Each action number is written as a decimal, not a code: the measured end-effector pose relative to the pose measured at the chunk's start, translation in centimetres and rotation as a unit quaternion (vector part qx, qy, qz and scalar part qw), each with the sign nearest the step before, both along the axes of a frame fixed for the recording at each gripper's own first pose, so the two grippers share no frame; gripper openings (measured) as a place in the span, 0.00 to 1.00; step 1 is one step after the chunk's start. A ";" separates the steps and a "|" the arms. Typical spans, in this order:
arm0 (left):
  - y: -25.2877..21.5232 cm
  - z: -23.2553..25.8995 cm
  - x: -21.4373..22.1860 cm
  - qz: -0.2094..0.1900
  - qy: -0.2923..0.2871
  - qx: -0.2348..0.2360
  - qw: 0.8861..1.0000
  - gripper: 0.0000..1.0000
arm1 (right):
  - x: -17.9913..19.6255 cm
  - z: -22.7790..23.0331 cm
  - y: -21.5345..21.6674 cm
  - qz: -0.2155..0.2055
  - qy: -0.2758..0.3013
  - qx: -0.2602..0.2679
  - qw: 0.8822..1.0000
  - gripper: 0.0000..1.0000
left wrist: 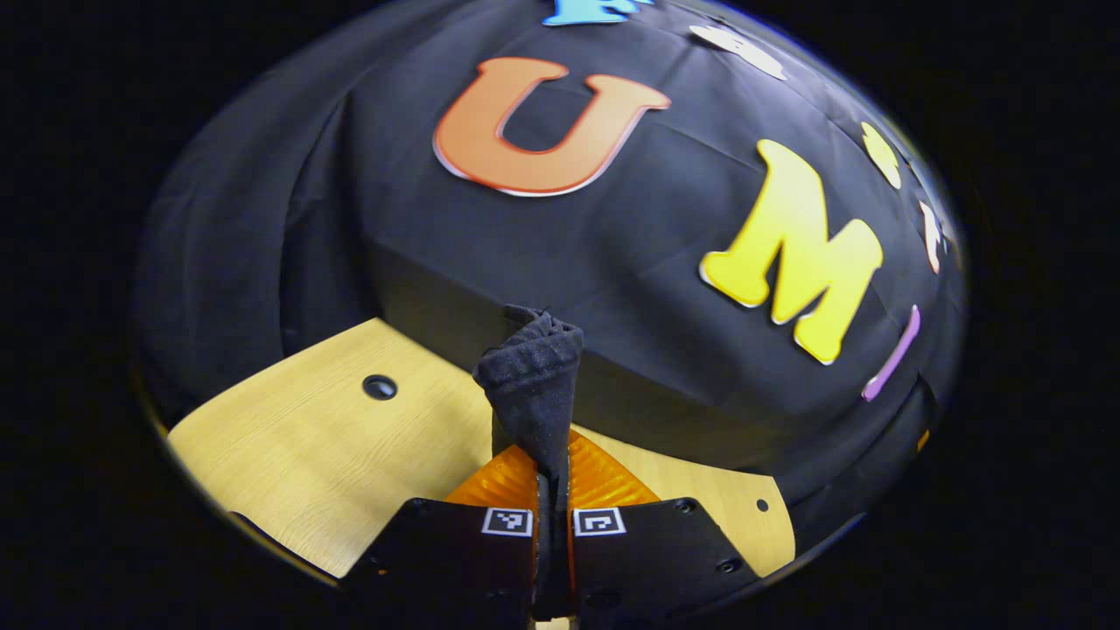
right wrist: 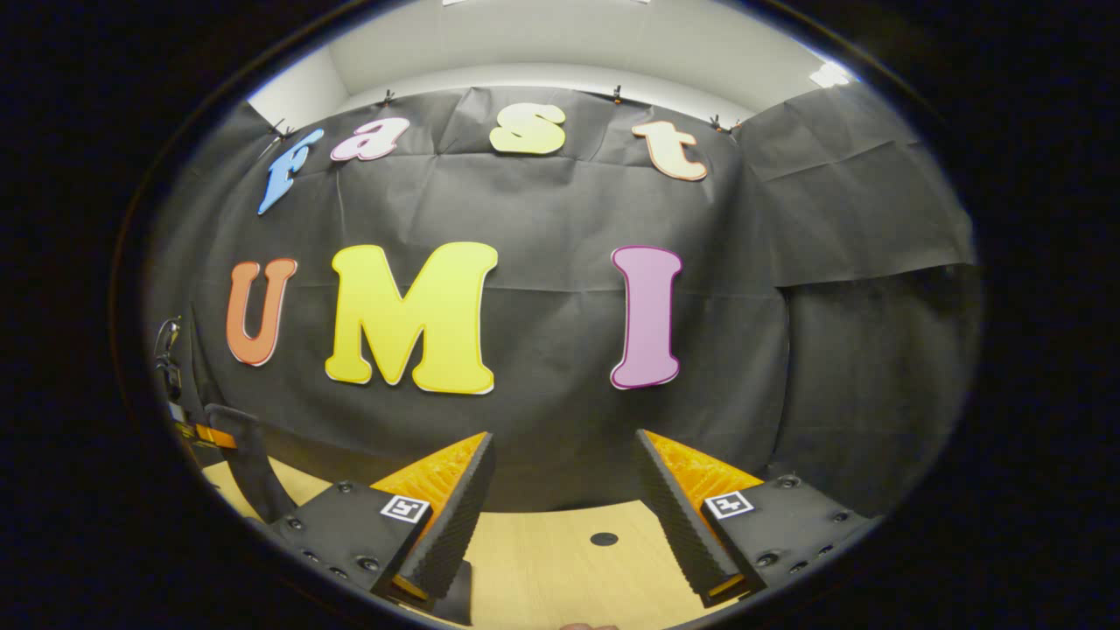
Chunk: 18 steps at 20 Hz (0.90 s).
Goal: Grasp the waist and the cuffs of the jeans and fold them to make the two legs overlap; first hold the waist and fold one-third of the jeans toward the cuffs, then hold the cuffs and fold the remaining one-third in the same direction to finish folding.
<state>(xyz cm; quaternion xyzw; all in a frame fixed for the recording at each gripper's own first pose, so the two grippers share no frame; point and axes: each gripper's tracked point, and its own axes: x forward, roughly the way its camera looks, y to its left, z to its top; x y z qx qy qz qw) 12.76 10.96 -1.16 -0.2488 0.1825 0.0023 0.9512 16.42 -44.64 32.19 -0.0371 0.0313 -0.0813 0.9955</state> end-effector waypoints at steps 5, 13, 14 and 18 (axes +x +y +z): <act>-8.3 1.1 -0.7 -0.091 -0.029 0.089 0.991 0.03 | -1.0 0.2 -0.6 -0.006 0.000 -0.008 1.000 0.98; -16.9 -1.0 -2.7 -0.197 -0.036 0.148 0.968 0.04 | -2.7 0.7 -3.2 -0.031 0.005 -0.014 0.999 0.98; -17.6 -1.7 -2.9 -0.208 -0.034 0.153 0.965 0.04 | -2.7 0.8 -3.4 -0.034 0.004 -0.014 0.999 0.98; -21.3 -5.1 -4.4 -0.253 -0.022 0.175 0.951 0.04 | -3.5 1.3 -4.5 -0.045 0.002 -0.021 0.999 0.98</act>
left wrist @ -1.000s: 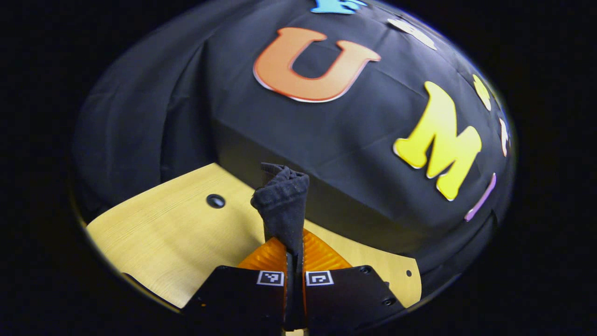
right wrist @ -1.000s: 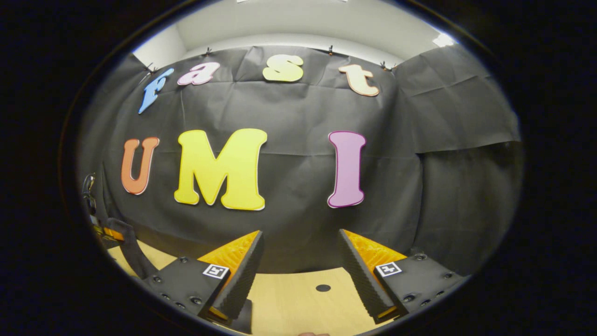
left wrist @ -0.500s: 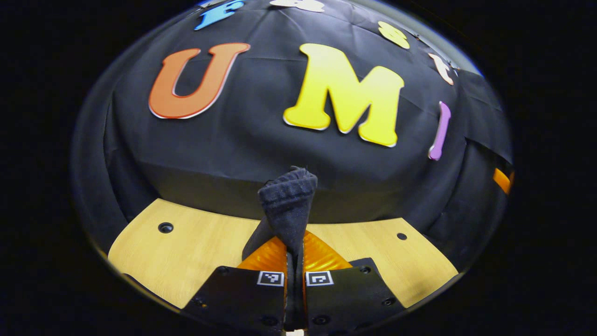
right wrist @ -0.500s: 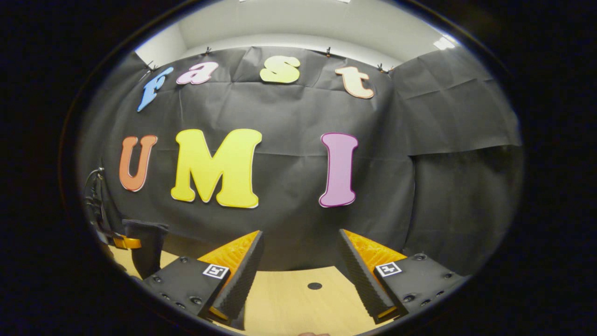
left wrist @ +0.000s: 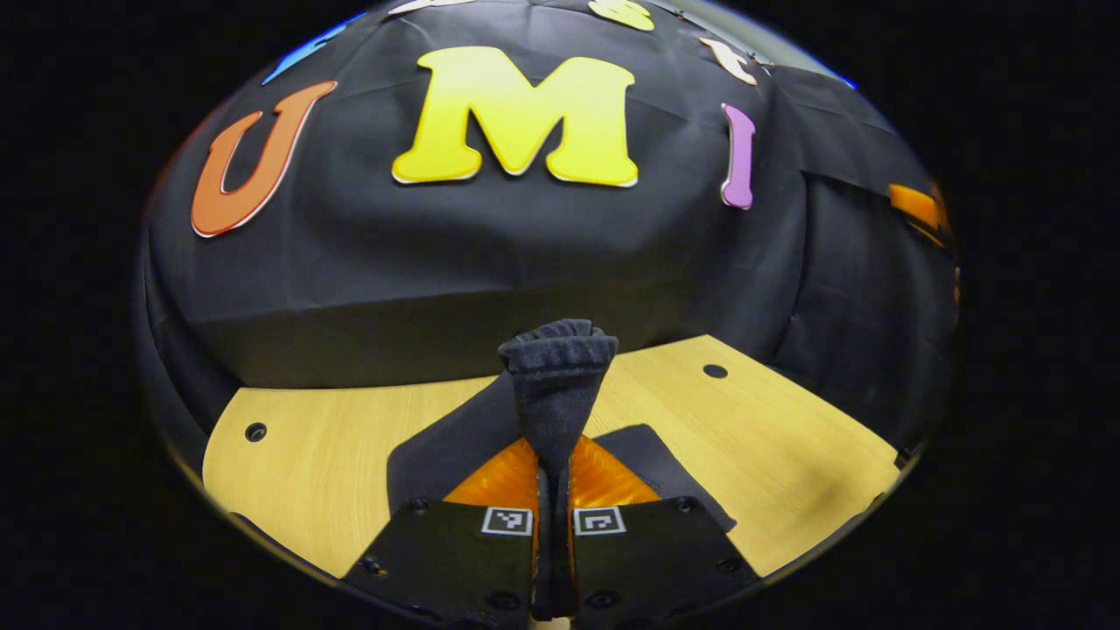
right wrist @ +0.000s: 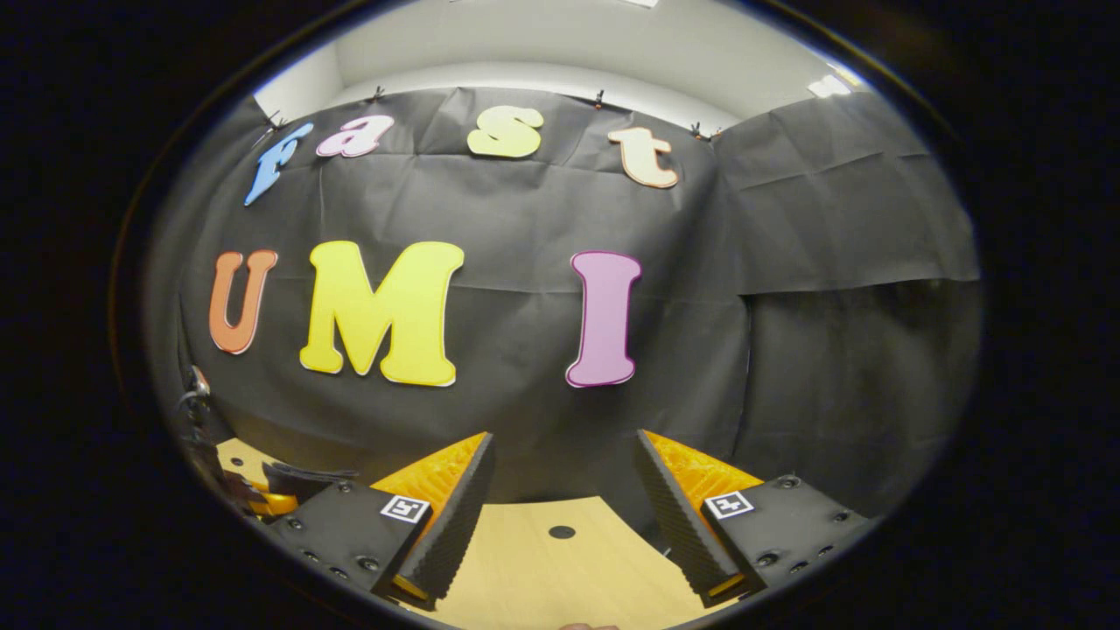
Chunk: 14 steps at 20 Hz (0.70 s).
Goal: Grasp the waist and the cuffs of the jeans and fold them to make the two legs overlap; first hold the waist and fold one-third of the jeans toward the cuffs, then hold the cuffs and fold the remaining one-third in the same direction to finish folding.
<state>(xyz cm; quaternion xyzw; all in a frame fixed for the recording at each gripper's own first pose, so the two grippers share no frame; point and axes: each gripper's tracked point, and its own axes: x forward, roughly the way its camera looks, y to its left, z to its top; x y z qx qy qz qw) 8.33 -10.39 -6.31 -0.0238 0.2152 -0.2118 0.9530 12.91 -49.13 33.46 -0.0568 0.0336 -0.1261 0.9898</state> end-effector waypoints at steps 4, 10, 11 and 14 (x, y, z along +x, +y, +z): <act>-2.7 -3.9 -1.9 -0.032 0.021 0.035 0.999 0.04 | -0.9 -0.1 -1.2 -0.012 0.007 -0.008 1.000 0.98; -3.3 -5.7 -2.4 -0.036 0.033 0.041 0.998 0.04 | -1.5 -0.2 -1.9 -0.022 0.009 -0.005 1.000 0.98; -3.7 -5.5 -2.5 -0.041 0.026 0.036 0.998 0.06 | -1.5 -0.2 -1.8 -0.020 0.011 -0.006 1.000 0.98; -4.4 -4.4 -2.9 -0.046 -0.011 0.048 0.998 0.67 | -1.6 -0.1 -1.6 -0.019 0.010 -0.007 1.000 0.97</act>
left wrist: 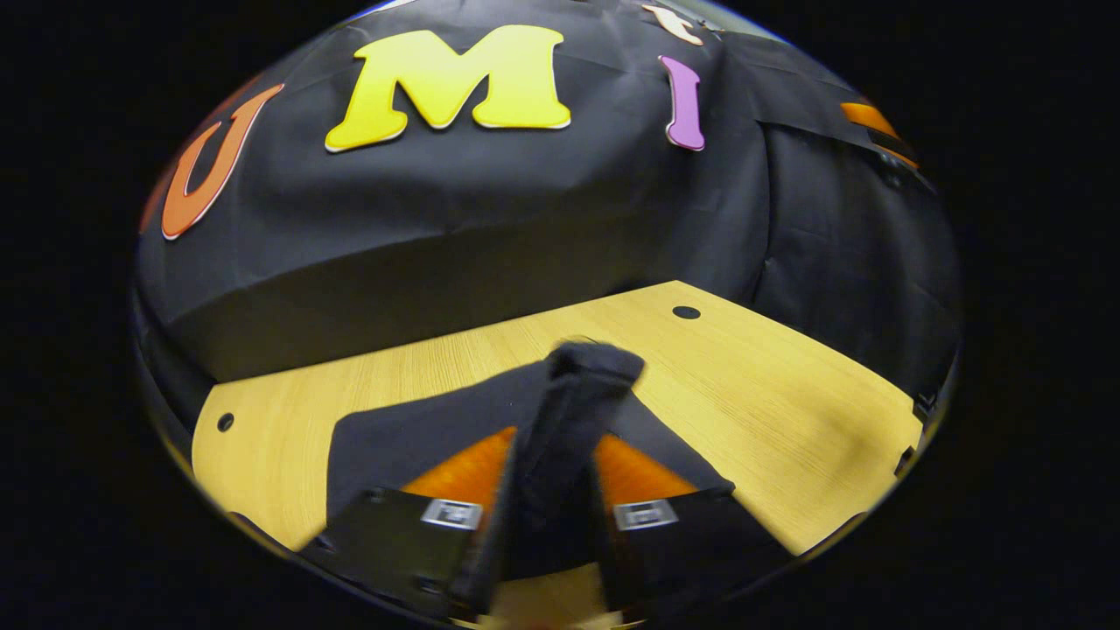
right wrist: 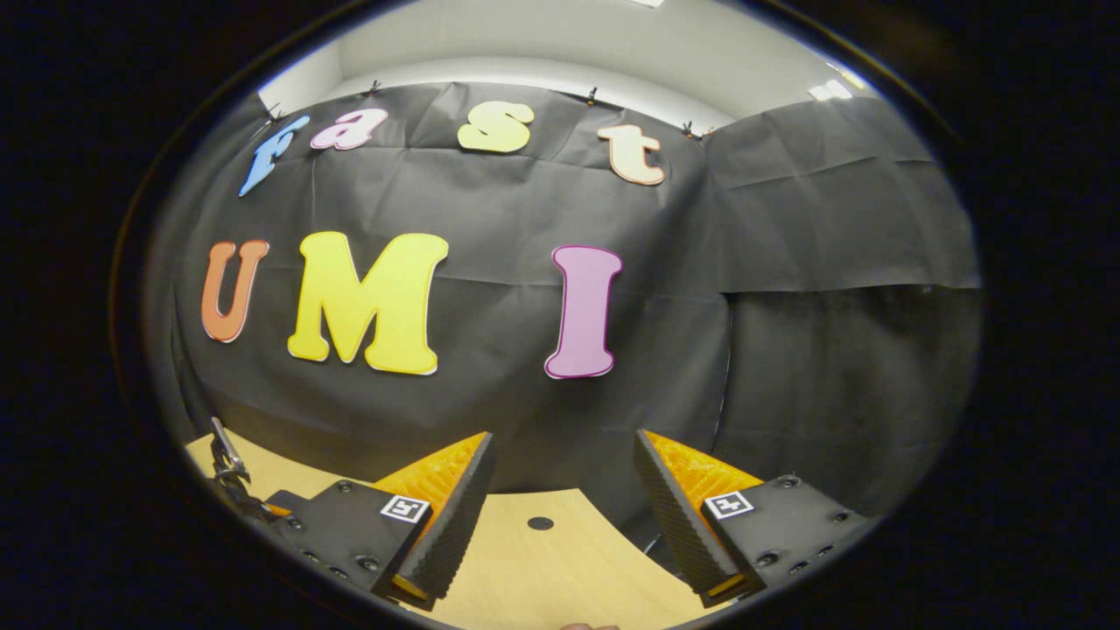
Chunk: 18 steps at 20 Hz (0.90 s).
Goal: Grasp the waist and the cuffs of the jeans and fold them to make the two legs overlap; first hold the waist and fold one-third of the jeans toward the cuffs, then hold the cuffs and fold the remaining one-third in the same direction to finish folding.
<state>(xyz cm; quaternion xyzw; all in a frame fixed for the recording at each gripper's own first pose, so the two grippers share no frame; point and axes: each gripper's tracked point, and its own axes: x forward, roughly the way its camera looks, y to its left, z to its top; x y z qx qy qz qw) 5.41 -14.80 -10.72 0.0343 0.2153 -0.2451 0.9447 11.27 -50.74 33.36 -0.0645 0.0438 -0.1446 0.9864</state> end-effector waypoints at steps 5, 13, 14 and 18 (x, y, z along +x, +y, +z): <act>0.1 0.9 -0.7 0.003 -0.013 0.003 1.000 0.99 | -0.4 0.4 0.0 0.001 -0.003 0.003 1.000 0.97; 1.5 9.4 -2.1 0.017 -0.070 -0.065 0.995 0.99 | 0.4 0.6 2.1 0.021 -0.012 0.017 1.000 0.97; 2.2 11.2 -2.0 0.023 -0.081 -0.077 0.993 0.99 | 0.8 0.5 2.6 0.026 -0.013 0.022 0.999 0.98; 7.2 16.9 -1.1 0.068 -0.122 -0.107 0.985 0.99 | 2.2 0.0 5.5 0.053 -0.018 0.043 0.998 0.98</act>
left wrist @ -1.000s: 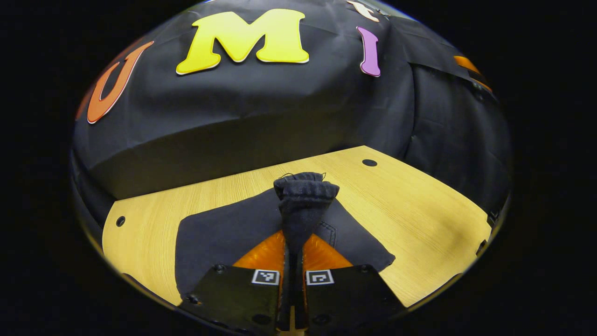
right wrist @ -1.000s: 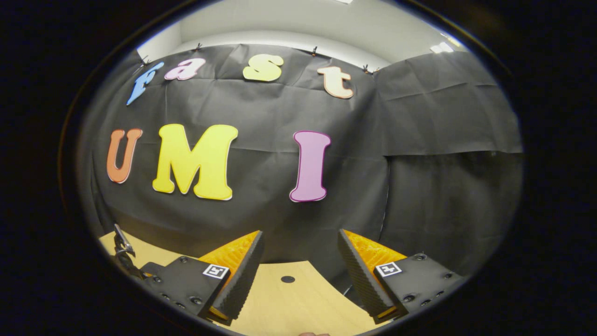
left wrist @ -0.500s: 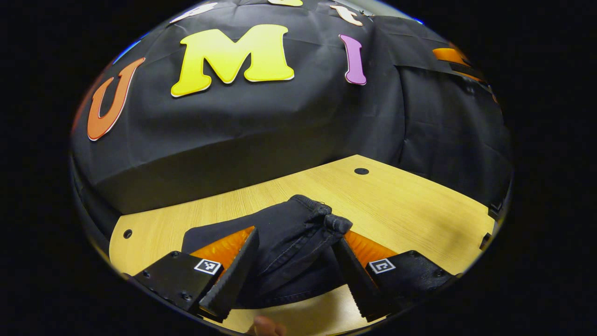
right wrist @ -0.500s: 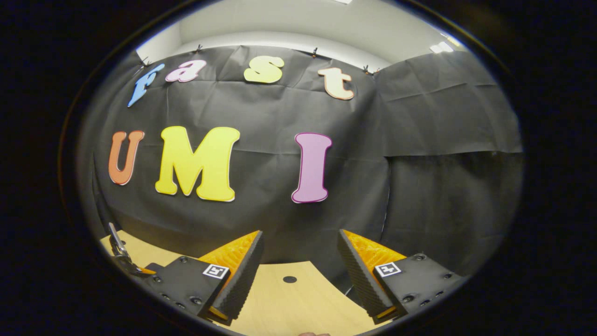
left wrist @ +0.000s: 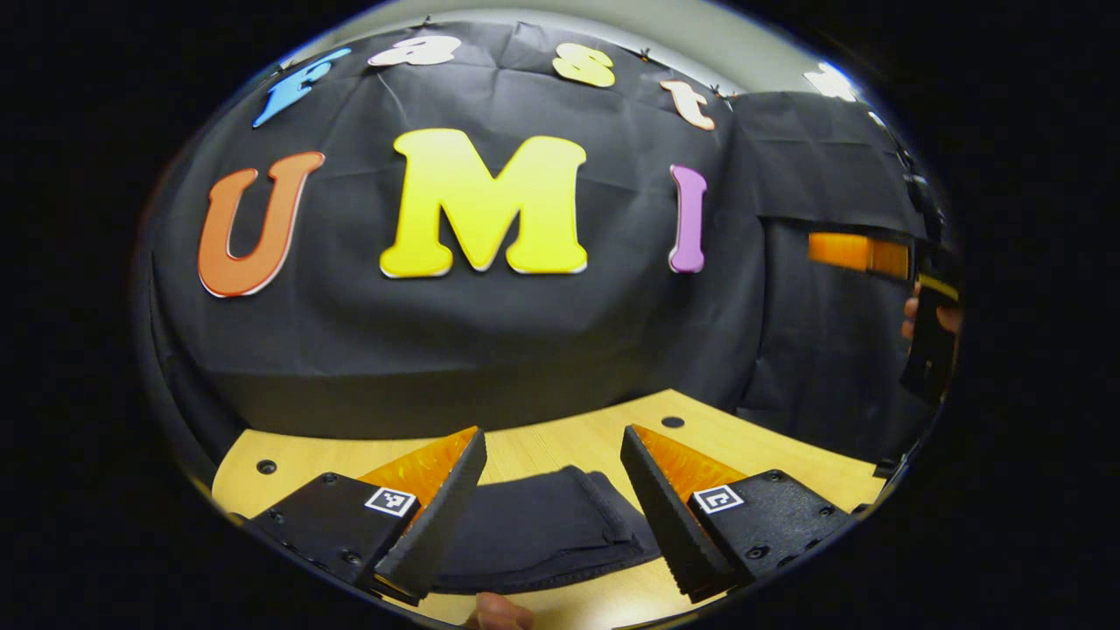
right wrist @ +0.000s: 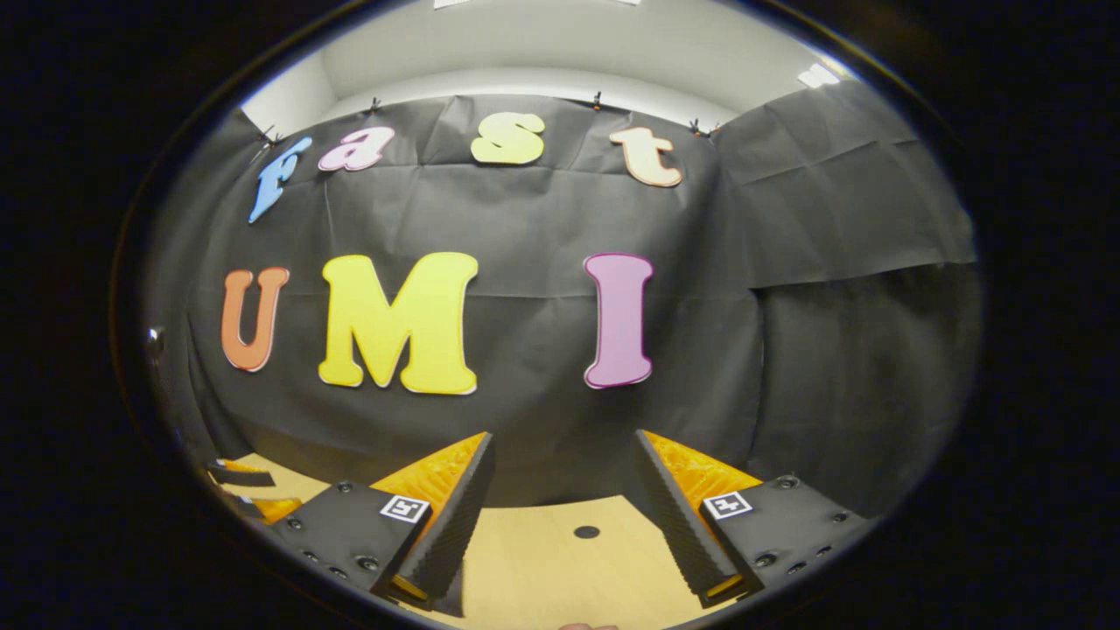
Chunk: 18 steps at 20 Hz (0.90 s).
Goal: Grasp the waist and the cuffs of the jeans and fold them to make the two legs overlap; first hold the waist and fold one-third of the jeans toward the cuffs, then hold the cuffs and fold the remaining one-third in the same direction to finish folding.
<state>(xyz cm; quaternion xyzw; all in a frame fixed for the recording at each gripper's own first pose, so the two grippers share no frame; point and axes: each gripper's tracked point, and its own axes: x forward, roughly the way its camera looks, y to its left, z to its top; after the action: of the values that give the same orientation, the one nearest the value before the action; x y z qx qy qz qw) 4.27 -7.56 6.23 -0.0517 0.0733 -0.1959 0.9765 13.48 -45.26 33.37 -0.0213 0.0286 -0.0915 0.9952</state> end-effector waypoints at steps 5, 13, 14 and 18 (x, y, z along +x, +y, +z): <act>8.6 4.1 1.0 0.078 -0.035 -0.003 0.996 0.99 | 1.9 -0.3 4.4 0.041 -0.007 0.024 0.999 0.98; 18.7 5.7 -0.7 0.183 -0.051 0.031 0.981 0.99 | 3.2 0.0 9.2 0.084 -0.015 0.050 0.995 0.98; 19.7 4.8 -1.4 0.197 -0.046 0.041 0.978 0.99 | 3.0 -0.6 9.6 0.087 -0.008 0.055 0.995 0.98; 20.9 1.8 -3.6 0.217 -0.015 0.055 0.975 0.99 | 1.6 -2.7 10.6 0.097 0.014 0.061 0.993 0.93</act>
<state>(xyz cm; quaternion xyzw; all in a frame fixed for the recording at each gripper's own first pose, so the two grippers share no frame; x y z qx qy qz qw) 0.68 13.34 8.08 -0.0096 0.0563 0.0240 0.9981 15.05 -34.64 30.71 0.0353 0.0457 0.0074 0.9983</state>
